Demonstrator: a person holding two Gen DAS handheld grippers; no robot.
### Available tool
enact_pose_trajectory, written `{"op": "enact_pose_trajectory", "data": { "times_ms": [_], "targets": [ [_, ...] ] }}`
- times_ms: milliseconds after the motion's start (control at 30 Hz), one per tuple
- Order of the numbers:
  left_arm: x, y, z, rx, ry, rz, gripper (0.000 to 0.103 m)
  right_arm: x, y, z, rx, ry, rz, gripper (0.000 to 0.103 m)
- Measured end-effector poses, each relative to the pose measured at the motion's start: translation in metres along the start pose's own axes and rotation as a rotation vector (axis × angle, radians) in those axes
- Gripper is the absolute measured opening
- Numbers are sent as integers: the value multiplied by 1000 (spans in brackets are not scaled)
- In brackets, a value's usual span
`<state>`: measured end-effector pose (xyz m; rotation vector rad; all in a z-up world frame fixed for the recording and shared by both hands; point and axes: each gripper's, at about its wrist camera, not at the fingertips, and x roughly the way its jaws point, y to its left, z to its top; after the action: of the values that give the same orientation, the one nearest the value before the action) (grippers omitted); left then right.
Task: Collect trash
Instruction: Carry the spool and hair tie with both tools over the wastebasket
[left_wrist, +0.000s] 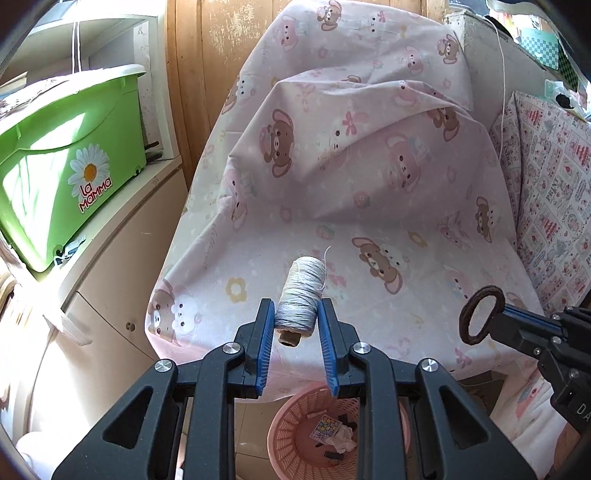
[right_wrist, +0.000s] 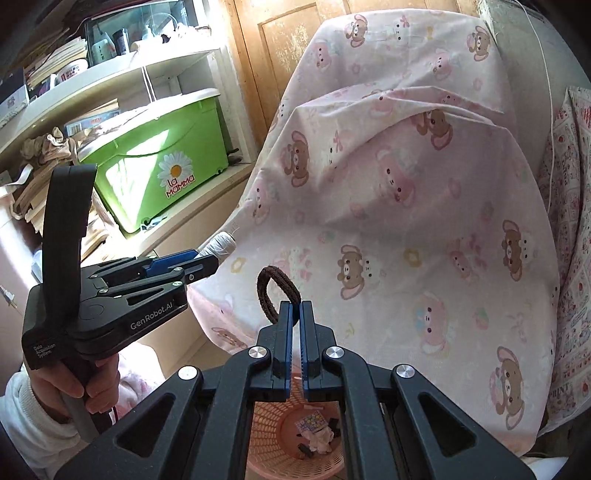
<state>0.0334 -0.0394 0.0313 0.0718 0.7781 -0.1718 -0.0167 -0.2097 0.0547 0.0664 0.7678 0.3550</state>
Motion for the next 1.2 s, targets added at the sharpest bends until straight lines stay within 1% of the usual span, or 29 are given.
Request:
{"op": "enact_pose_trajectory", "data": {
  "times_ms": [100, 233, 467, 600, 800, 1033, 1200],
  "targets": [
    [7, 4, -6, -15, 18, -5, 23, 13, -3, -9, -4, 41, -15, 4],
    [13, 8, -13, -30, 46, -10, 23, 19, -1, -17, -12, 65, -13, 4],
    [21, 15, -30, -105, 122, -103, 23, 28, 5, -28, -26, 111, -14, 4],
    [27, 13, -36, -105, 155, -107, 23, 35, 10, -34, -36, 137, -10, 4],
    [43, 20, -47, -169, 248, -145, 23, 48, 12, -41, -41, 183, -15, 4],
    [66, 29, -61, -244, 350, -158, 22, 62, 24, -49, -85, 235, -9, 4],
    [75, 28, -69, -258, 409, -164, 21, 76, 26, -58, -89, 282, -22, 4]
  ]
}}
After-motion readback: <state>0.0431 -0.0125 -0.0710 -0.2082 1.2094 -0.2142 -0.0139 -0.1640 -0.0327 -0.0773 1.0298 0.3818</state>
